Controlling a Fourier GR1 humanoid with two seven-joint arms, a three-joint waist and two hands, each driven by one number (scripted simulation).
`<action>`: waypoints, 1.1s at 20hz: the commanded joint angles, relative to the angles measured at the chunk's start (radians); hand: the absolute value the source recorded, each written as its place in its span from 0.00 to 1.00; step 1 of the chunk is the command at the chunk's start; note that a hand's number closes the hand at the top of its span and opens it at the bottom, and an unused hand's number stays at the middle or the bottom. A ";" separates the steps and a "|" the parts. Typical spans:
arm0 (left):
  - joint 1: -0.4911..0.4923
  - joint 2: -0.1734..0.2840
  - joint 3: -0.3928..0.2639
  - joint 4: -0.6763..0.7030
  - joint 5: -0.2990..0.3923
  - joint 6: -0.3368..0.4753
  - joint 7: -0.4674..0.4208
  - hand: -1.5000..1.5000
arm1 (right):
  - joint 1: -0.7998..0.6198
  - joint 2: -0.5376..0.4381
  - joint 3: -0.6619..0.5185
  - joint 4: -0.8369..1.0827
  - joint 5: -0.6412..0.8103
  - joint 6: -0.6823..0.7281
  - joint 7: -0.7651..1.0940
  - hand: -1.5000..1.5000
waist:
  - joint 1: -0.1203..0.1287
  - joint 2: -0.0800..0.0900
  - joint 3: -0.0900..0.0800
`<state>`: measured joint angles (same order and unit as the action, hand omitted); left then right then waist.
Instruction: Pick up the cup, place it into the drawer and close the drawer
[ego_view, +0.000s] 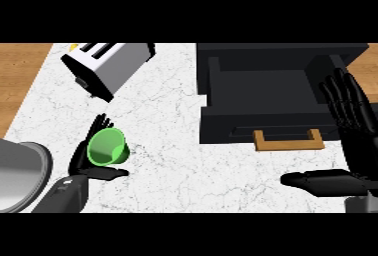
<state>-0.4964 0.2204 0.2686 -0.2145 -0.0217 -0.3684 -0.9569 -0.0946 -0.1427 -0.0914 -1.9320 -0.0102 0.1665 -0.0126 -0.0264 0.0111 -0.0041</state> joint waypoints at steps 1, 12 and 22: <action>-0.005 -0.043 0.001 -0.009 0.015 -0.148 -0.106 1.00 | 0.011 0.022 0.014 0.045 0.015 -0.004 -0.044 0.00 | 0.004 0.000 0.000; -0.032 -0.078 0.001 -0.060 0.062 -0.276 -0.080 1.00 | 0.024 -0.006 -0.005 0.007 0.006 0.010 -0.017 0.00 | -0.010 -0.001 0.000; 0.024 -0.032 0.132 -0.110 0.170 -0.068 -0.191 1.00 | 0.013 -0.032 -0.048 0.017 -0.027 0.030 -0.022 0.00 | 0.002 -0.002 0.001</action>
<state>-0.4751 0.2007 0.3719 -0.3230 0.1256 -0.3965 -0.9861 -0.0865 -0.1543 -0.1180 -1.9160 -0.0151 0.1737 -0.0273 -0.0179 0.0084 -0.0032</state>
